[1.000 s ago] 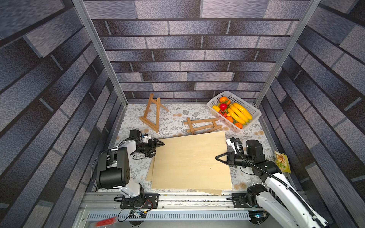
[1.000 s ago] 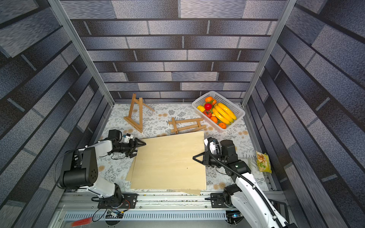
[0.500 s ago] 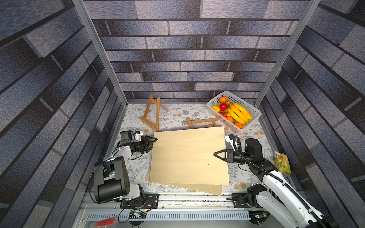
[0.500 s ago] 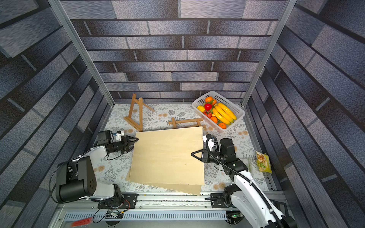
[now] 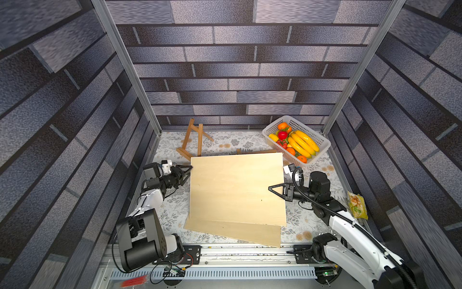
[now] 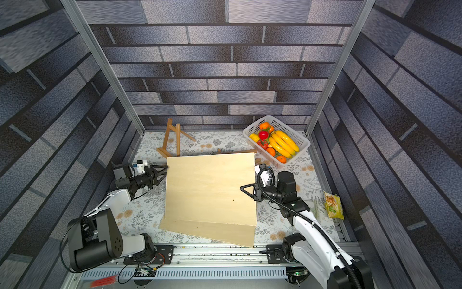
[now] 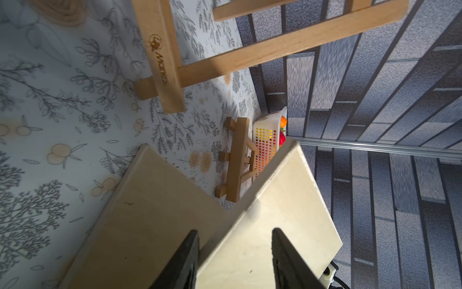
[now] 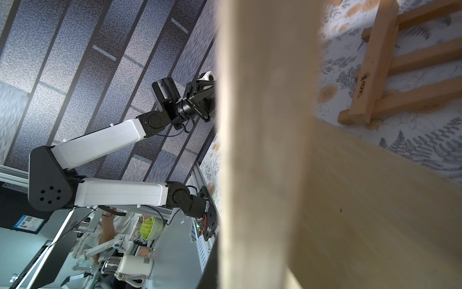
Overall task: Assemble the easel
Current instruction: Pick up the drawing board, then place the drawing board on the easel.
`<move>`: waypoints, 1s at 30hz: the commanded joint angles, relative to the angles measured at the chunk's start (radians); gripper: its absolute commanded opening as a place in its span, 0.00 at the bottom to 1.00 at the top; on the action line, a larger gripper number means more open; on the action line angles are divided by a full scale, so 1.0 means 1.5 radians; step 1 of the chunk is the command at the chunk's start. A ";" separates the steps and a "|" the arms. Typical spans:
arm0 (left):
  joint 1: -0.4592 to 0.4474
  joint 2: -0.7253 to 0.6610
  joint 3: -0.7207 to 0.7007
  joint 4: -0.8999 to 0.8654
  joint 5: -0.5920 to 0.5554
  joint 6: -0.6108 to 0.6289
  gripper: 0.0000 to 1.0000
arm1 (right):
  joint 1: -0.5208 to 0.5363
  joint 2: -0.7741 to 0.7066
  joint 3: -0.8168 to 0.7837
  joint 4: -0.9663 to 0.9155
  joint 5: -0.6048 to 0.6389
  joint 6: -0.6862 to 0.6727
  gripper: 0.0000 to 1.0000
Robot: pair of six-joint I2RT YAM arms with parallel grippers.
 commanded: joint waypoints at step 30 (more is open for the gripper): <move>0.123 -0.070 -0.113 0.331 -0.201 -0.348 1.00 | 0.058 0.000 0.001 -0.025 0.137 -0.302 0.00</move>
